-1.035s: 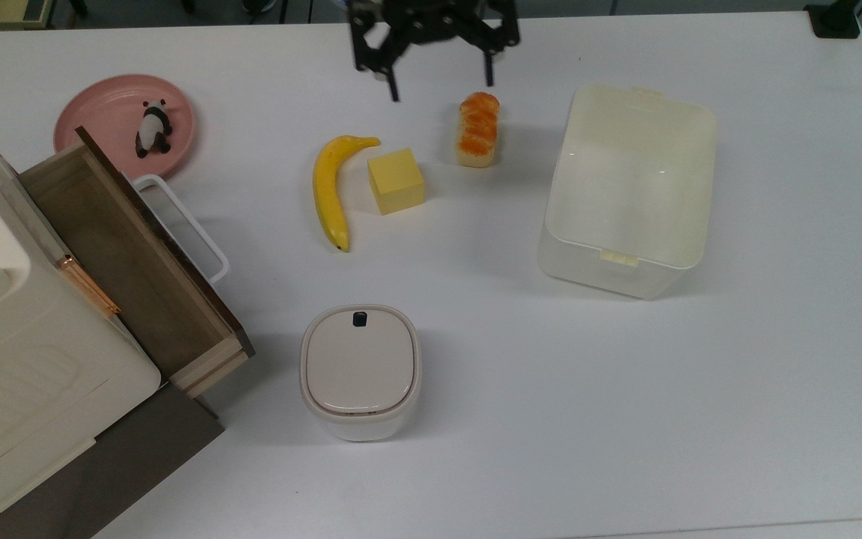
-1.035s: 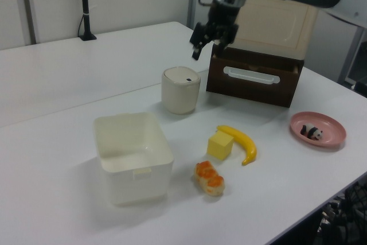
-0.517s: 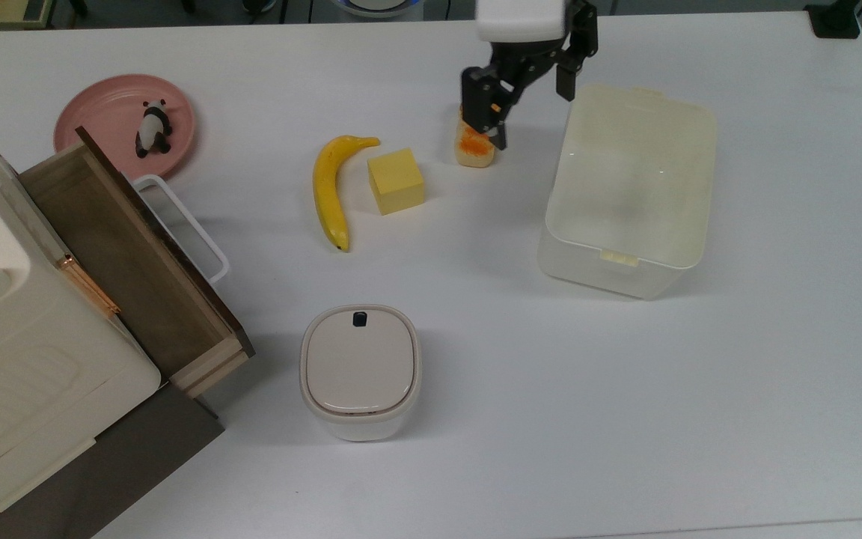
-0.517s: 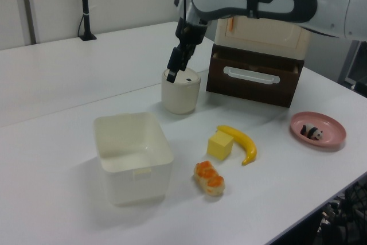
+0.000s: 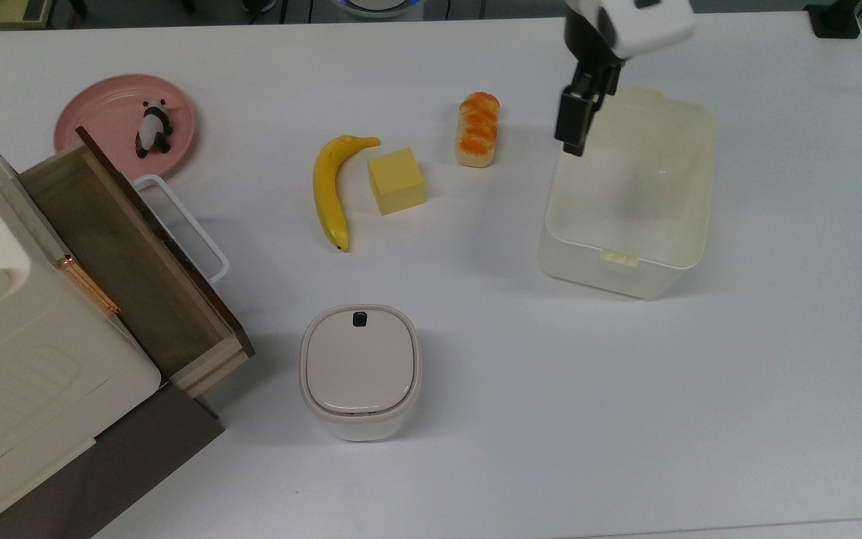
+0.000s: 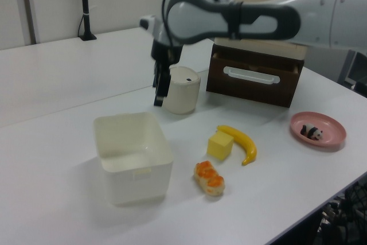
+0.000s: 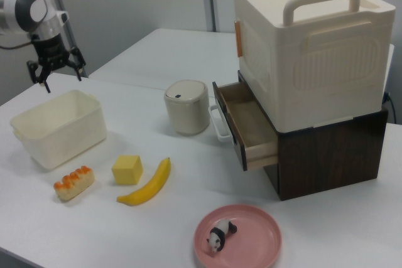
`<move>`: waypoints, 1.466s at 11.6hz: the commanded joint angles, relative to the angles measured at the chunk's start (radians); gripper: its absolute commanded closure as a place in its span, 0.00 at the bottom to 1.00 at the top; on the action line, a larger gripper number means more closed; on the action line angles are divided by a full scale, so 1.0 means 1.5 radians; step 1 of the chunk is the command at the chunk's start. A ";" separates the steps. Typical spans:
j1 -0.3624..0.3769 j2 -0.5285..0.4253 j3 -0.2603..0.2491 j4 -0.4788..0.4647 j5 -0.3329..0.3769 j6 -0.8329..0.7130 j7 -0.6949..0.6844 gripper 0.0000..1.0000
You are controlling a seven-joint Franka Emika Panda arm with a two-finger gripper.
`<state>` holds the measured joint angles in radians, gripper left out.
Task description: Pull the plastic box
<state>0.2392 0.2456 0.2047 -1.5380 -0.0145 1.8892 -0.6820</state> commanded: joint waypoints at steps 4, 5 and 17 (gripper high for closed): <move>0.019 0.058 0.040 -0.007 -0.070 0.048 -0.038 0.00; 0.026 0.067 0.040 -0.007 -0.081 0.050 -0.037 0.00; 0.031 0.104 0.035 -0.024 -0.109 0.041 -0.039 0.00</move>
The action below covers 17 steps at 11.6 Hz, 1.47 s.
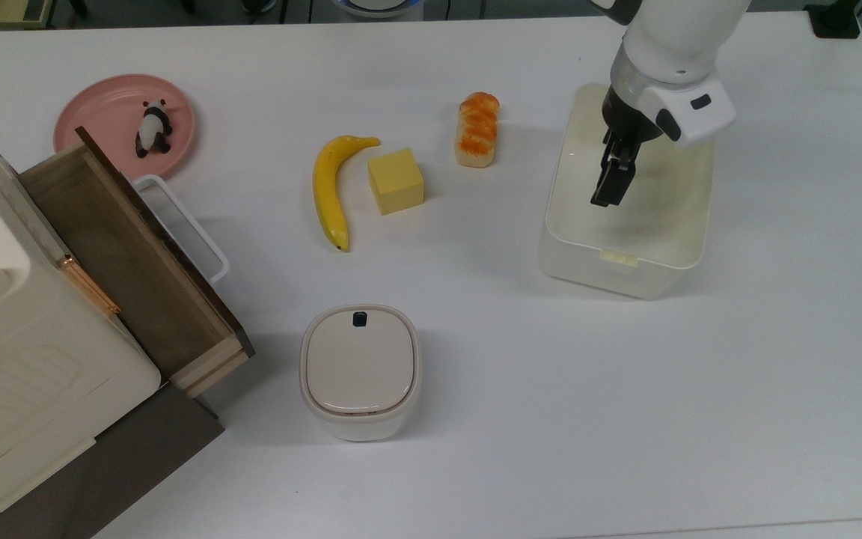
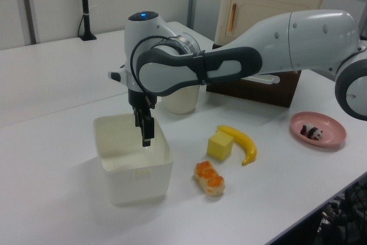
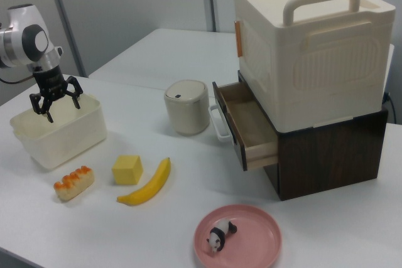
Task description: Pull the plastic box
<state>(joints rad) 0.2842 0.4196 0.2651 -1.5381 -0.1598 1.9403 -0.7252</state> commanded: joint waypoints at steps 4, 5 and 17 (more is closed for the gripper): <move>0.004 -0.038 -0.022 -0.077 -0.027 0.007 -0.026 0.00; 0.003 -0.053 -0.023 -0.093 -0.027 0.007 -0.038 0.00; 0.000 -0.143 -0.084 -0.196 -0.036 0.008 -0.113 0.00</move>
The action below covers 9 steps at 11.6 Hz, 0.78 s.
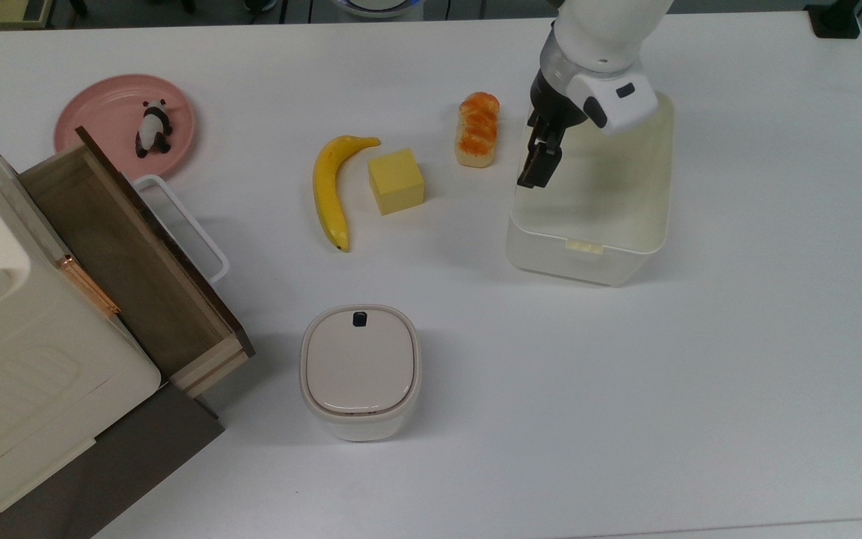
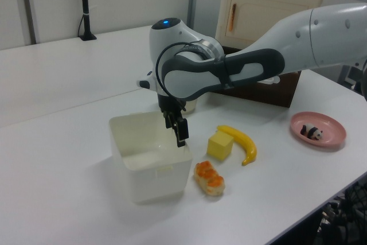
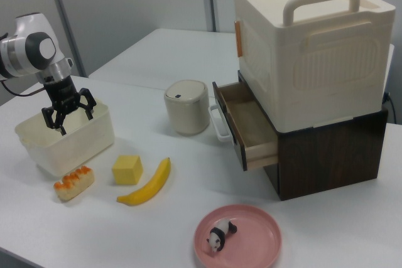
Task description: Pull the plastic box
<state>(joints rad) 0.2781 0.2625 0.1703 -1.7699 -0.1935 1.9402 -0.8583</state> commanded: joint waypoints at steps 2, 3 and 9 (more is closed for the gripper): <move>0.004 -0.041 -0.035 -0.048 -0.013 0.008 -0.032 0.00; 0.004 -0.041 -0.043 -0.048 -0.013 0.008 -0.033 0.00; 0.008 -0.038 -0.082 -0.047 -0.013 0.007 -0.041 0.00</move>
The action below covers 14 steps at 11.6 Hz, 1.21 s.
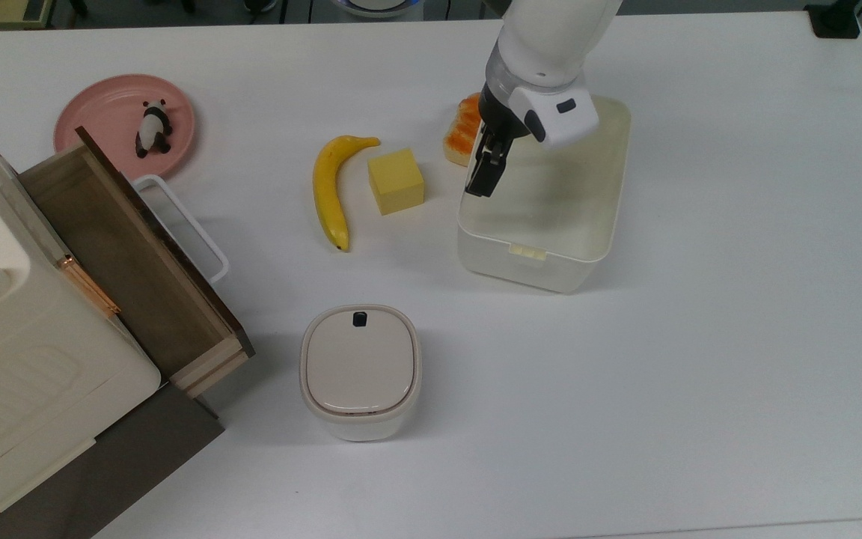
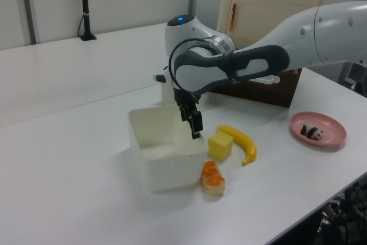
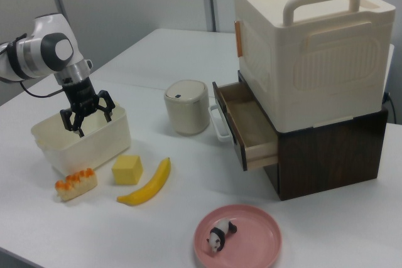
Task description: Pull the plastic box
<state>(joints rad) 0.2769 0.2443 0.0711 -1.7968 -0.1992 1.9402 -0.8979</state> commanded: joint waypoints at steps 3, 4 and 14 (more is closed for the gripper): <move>0.011 -0.027 -0.015 -0.005 0.001 0.008 0.009 0.00; 0.011 -0.028 -0.013 0.002 0.002 0.009 0.036 0.00; 0.004 -0.071 -0.016 0.048 0.003 0.003 0.281 0.00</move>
<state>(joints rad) 0.2789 0.1896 0.0652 -1.6978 -0.1986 1.9404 -0.5826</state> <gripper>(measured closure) 0.000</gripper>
